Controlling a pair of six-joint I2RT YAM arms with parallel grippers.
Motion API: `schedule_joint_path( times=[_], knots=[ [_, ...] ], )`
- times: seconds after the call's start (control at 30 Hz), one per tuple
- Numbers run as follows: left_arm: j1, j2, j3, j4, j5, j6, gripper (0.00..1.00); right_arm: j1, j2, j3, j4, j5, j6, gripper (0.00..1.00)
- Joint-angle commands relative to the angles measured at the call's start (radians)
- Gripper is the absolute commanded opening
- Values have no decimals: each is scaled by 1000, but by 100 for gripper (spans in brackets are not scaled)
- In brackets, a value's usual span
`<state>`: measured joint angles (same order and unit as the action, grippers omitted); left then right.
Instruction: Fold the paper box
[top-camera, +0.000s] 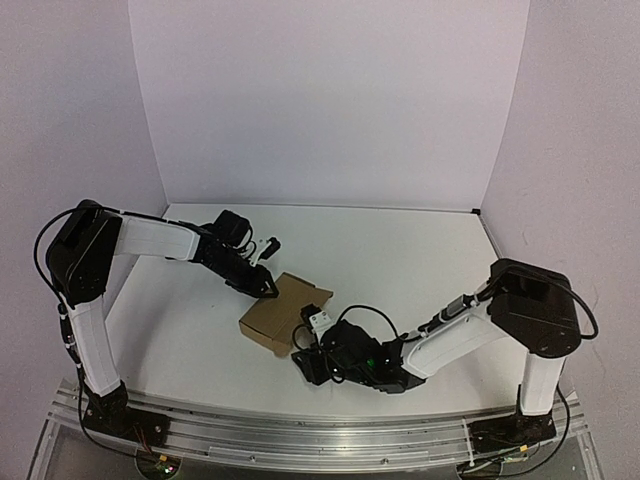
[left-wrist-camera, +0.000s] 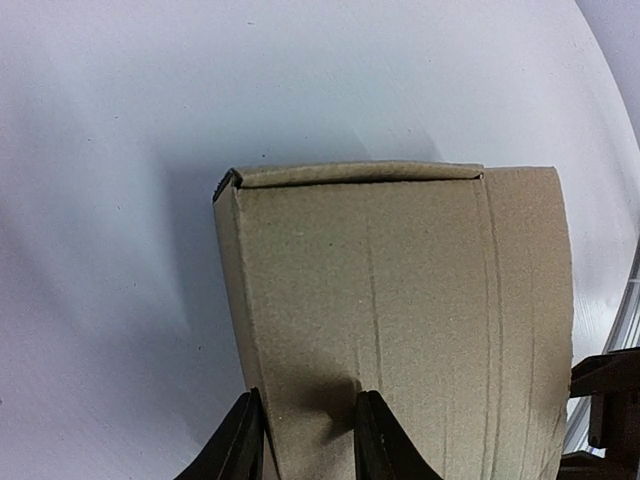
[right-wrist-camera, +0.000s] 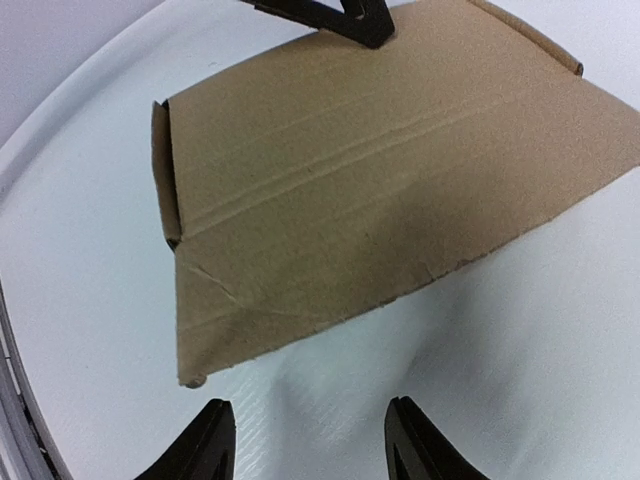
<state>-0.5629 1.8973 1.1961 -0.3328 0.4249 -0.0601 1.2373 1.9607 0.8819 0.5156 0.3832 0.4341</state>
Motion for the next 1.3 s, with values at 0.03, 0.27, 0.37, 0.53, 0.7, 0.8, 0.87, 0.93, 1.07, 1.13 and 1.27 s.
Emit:
schedule_joint_path(
  times=[0.03, 0.27, 0.37, 0.53, 0.7, 0.8, 0.87, 0.93, 1.07, 1.13, 1.27],
  knots=[
    [-11, 20, -35, -90, -16, 8, 31, -4, -73, 23, -14, -17, -34, 52],
    [-11, 16, -30, -95, -17, 9, 31, 54, -114, 67, -104, 84, -241, 61],
    [-10, 18, -27, -95, -18, 9, 31, 77, -171, 53, -112, 136, -397, 64],
    [-11, 20, -27, -93, -16, 8, 31, 79, -205, 42, -121, 148, -637, 82],
    [-11, 22, -39, -85, -12, 4, 31, 69, -88, 122, -137, 186, -859, 88],
    [-12, 22, -41, -83, -10, 2, 31, 46, -47, 164, -148, 157, -889, 88],
    [-12, 22, -39, -83, -10, 3, 31, 33, -26, 194, -151, 145, -896, 87],
    [-12, 21, -39, -82, -12, 4, 31, 27, -5, 223, -158, 138, -909, 83],
    [-12, 23, -38, -83, -12, 5, 31, 15, 25, 241, -172, 137, -920, 81],
    [-11, 23, -38, -83, -12, 6, 31, 12, 35, 244, -185, 141, -930, 81],
    [-12, 26, -38, -81, -9, 6, 31, 9, 53, 268, -220, 130, -948, 81]
  ],
)
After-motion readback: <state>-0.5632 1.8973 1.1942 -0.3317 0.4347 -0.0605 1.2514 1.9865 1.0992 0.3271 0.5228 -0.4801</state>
